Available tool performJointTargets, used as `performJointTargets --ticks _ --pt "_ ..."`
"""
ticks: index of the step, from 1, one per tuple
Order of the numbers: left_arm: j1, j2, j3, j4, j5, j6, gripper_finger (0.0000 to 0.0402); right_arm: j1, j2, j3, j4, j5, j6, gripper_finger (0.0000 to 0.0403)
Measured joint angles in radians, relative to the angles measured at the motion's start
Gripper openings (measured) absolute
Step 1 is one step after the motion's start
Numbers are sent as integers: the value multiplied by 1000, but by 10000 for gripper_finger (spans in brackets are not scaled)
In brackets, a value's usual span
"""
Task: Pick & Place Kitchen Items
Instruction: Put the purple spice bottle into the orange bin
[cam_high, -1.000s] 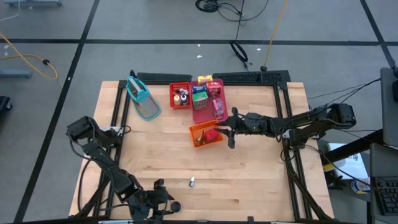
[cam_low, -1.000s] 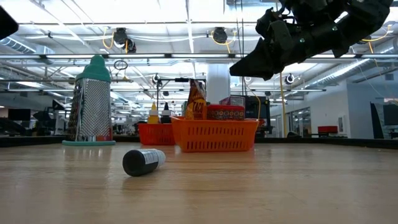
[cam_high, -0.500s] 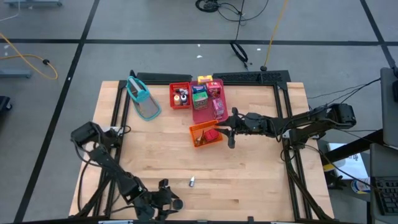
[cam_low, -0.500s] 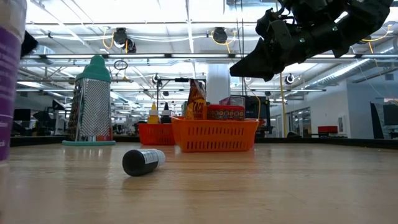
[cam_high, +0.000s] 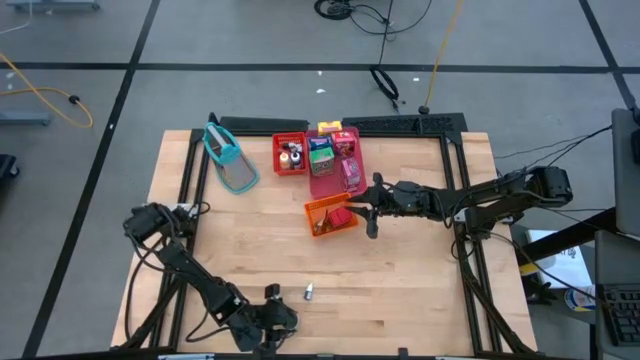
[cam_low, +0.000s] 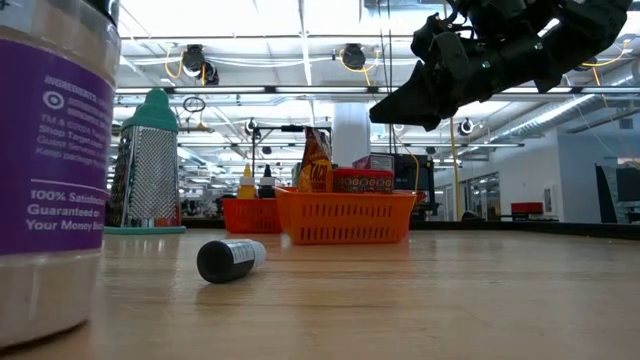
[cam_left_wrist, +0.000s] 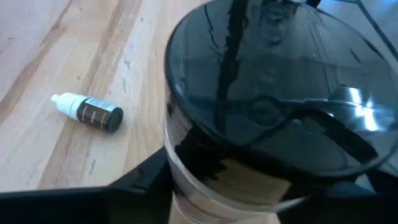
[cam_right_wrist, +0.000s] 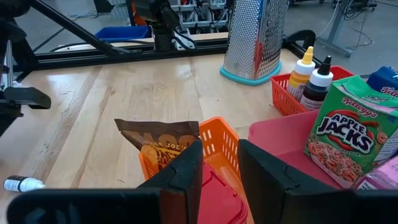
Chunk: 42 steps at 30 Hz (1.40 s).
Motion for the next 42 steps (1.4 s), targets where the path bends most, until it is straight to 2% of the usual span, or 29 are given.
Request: performJointTargets --ticks 3,5,14,25,32,42 --pt "2 0 0 2 -1 29 160 0 0 0 0 0 0 93" --pt "4 0 0 2 -5 39 146 0 0 0 0 0 0 93" --pt "45 -38 2 -52 -50 -2 154 0 0 0 -13 0 0 93" --pt "119 -224 2 -270 -71 25 148 0 0 0 -17 -1 0 93" --pt "223 -266 3 -313 -87 96 151 0 0 0 -16 -1 0 93" --pt "392 -276 3 -478 -77 119 149 0 0 0 -25 -3 0 93"
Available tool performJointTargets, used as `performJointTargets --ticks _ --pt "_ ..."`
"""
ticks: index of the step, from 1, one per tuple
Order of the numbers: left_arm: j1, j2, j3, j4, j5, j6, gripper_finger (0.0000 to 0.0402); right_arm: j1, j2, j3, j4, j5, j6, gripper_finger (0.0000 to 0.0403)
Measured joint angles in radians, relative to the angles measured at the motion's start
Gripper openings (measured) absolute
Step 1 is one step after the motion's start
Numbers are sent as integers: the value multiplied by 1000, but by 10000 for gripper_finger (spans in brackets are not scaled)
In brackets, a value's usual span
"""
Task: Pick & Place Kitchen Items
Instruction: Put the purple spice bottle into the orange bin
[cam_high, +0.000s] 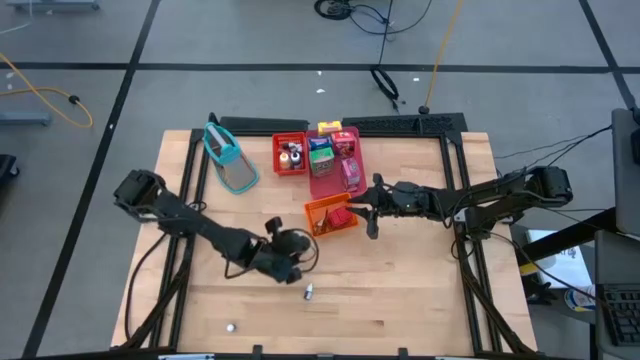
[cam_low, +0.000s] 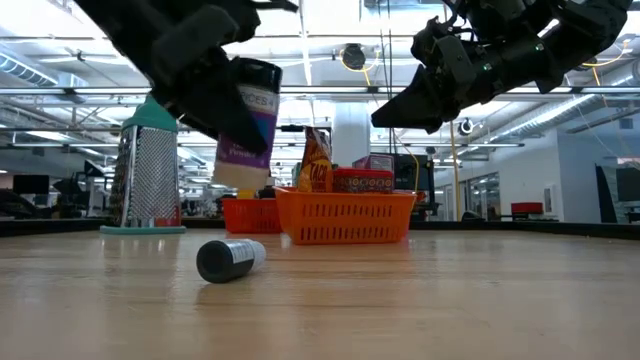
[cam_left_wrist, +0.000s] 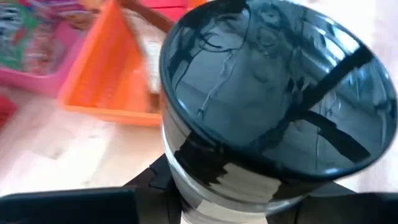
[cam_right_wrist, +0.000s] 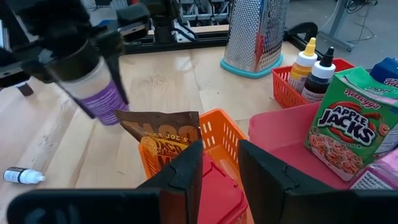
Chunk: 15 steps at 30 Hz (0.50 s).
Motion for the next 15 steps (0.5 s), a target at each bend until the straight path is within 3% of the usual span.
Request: performJointTargets --ticks 15 --pt "165 -16 0 18 -7 103 152 0 0 0 -13 0 0 93"
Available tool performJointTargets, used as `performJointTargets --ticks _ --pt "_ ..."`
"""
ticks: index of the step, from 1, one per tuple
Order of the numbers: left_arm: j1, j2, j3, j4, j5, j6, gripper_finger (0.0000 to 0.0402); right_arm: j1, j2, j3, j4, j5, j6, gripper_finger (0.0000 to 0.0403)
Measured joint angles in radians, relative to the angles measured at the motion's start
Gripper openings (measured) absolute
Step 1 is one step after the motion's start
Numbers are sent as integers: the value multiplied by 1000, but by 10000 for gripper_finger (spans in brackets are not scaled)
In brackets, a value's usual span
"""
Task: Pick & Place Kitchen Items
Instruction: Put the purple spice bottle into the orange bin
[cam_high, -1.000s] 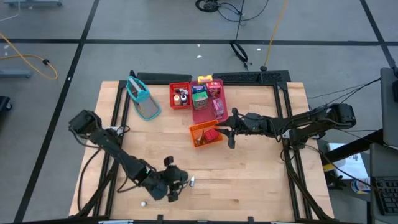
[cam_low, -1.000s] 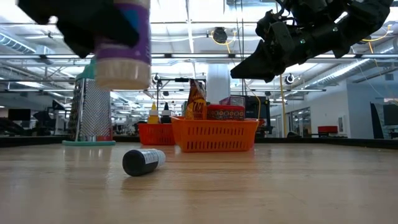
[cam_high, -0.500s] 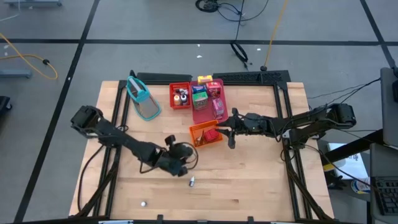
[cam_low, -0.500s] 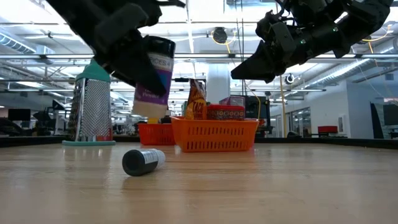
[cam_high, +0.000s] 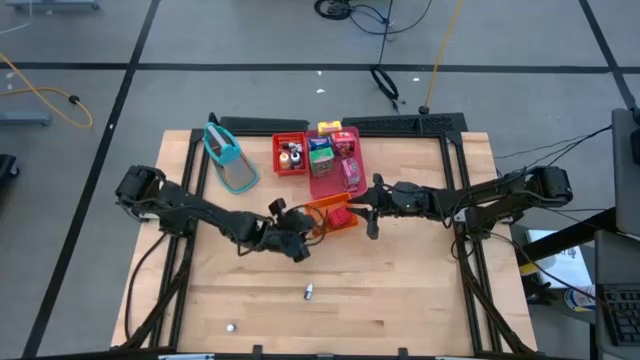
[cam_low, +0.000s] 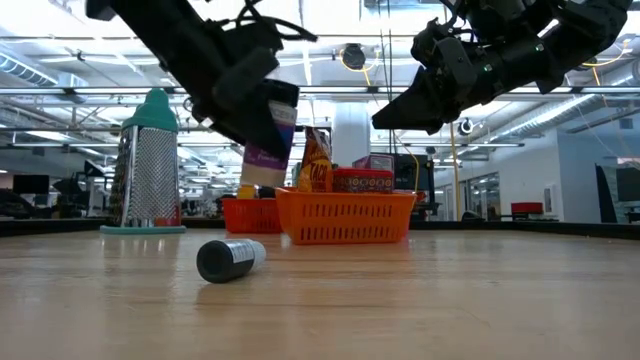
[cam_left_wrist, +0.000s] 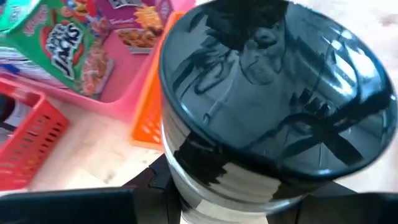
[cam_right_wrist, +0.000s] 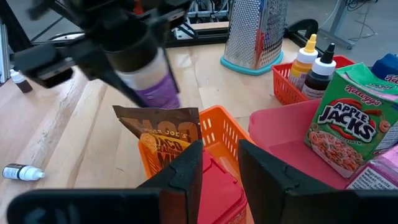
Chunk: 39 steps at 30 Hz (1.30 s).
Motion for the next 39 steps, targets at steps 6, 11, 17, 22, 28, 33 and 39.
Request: performJointTargets --ticks 6,11,17,22,28,33,39 --pt "58 0 0 16 0 42 150 0 0 0 0 0 0 93" --pt "103 0 0 74 49 82 154 0 0 0 0 0 0 93" --pt "147 0 0 149 74 136 152 0 0 0 0 0 0 93" --pt "178 1 0 156 133 114 158 0 0 0 0 0 -1 93" --pt "186 32 -1 201 145 120 160 0 0 0 0 0 -3 93" --pt "190 56 2 259 175 145 161 0 0 0 -8 1 -3 93" --pt "204 64 -1 249 172 165 162 0 0 0 -20 1 -3 93"
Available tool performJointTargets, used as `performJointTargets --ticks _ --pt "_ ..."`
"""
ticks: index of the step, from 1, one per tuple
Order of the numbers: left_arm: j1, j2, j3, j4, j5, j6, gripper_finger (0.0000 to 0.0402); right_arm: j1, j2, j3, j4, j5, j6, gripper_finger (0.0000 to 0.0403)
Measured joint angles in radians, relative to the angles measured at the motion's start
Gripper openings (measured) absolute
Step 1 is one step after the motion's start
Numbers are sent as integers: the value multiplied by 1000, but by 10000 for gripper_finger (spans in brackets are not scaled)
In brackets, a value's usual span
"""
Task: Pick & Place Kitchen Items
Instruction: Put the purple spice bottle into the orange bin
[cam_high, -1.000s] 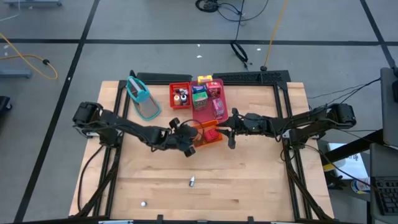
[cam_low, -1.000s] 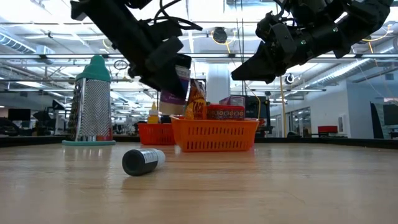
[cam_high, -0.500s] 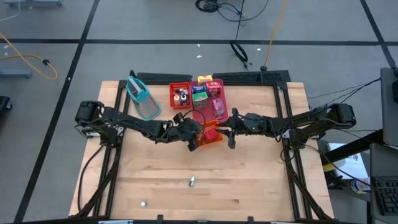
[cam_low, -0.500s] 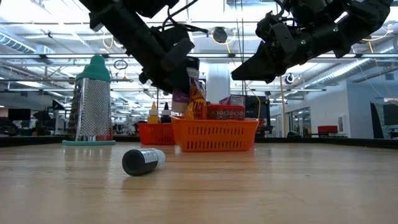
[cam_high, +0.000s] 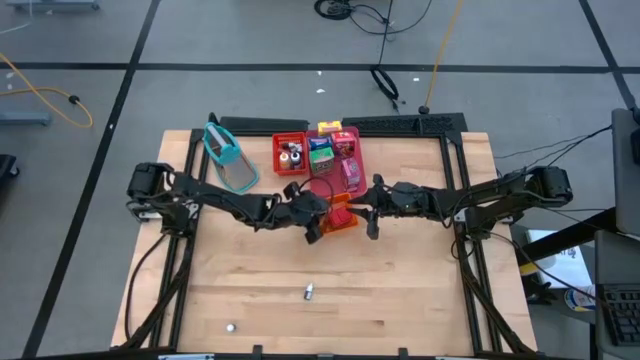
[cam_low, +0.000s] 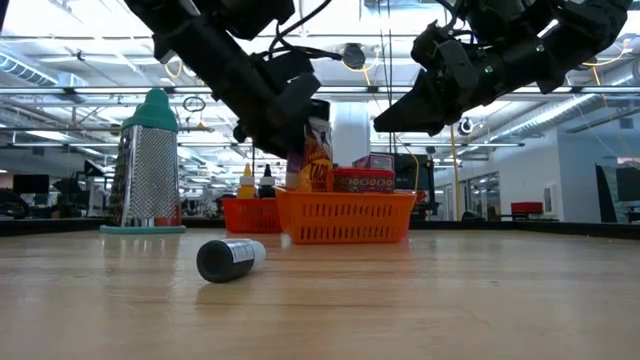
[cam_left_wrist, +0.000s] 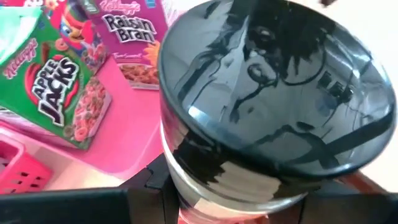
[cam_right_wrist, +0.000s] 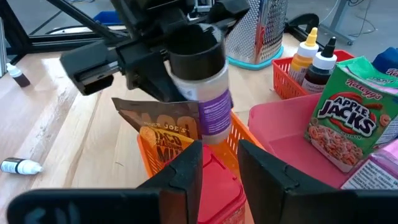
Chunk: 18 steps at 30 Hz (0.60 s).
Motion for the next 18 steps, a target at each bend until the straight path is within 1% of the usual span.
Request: performJointTargets --ticks 5,9,11,15,18 --pt "23 7 0 8 7 -11 185 0 0 0 -3 0 1 93" --pt "36 18 -1 1 68 -45 222 0 0 0 -3 1 1 93" --pt "40 31 2 19 82 -45 243 0 0 0 -3 1 0 93" --pt "40 43 0 13 50 -31 280 0 0 0 -3 1 0 93" --pt "41 46 1 11 8 -17 298 0 0 0 -3 1 0 93"
